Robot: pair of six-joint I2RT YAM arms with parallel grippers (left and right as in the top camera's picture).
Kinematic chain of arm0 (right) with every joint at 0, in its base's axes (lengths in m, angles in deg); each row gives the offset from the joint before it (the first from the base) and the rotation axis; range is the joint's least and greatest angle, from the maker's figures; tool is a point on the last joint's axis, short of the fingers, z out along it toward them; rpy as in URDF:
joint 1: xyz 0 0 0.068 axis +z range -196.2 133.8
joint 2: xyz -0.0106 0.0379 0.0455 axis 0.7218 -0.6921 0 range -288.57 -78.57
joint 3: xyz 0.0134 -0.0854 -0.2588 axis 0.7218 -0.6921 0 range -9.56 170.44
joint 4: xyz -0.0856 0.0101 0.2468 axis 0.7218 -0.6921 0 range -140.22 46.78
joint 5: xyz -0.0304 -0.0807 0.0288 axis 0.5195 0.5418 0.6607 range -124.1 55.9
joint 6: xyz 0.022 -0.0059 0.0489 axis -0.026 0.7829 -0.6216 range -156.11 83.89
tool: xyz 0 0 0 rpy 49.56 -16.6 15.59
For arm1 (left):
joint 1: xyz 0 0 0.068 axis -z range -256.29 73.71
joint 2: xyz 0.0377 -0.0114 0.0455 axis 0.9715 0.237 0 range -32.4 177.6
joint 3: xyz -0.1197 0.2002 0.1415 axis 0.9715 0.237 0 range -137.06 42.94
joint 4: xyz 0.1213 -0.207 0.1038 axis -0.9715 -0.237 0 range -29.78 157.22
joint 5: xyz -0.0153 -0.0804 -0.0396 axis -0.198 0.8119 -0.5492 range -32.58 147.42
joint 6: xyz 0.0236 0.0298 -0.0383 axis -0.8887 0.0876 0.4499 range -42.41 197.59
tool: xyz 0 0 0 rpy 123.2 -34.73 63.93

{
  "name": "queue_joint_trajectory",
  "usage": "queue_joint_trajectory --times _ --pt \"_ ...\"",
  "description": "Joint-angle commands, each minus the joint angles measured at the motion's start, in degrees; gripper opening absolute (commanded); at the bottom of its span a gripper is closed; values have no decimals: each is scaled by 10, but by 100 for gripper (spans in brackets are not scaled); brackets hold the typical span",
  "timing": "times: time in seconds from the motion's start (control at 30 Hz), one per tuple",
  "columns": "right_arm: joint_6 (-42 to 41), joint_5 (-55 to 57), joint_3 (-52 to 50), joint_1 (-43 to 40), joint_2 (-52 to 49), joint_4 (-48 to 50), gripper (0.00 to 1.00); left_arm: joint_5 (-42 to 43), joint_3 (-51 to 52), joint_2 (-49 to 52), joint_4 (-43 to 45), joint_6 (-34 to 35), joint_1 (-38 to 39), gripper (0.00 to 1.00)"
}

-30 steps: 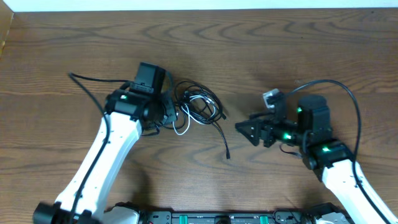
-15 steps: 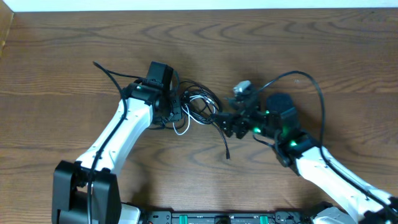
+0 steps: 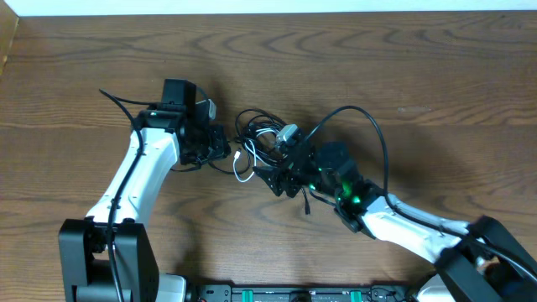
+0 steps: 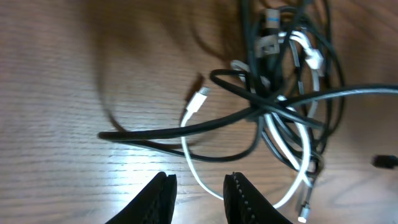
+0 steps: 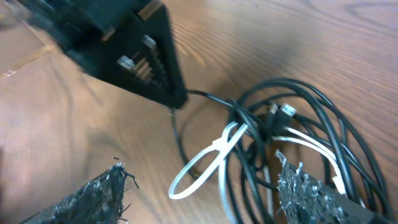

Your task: Untangle cables

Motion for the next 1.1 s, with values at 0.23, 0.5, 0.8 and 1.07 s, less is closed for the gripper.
queue_joint_trajectory --times 0.23,0.5,0.8,1.07 --pt "28 46 42 3 -103 48 78 45 12 1 0 -38 -3 30" --pt "30 46 154 3 -136 -78 75 45 14 1 4 -37 -3 31" --pt "43 63 189 3 -156 -168 75 45 15 1 5 -37 -3 31" --pt "43 85 189 3 -196 -155 62 45 15 1 6 -37 -3 30"
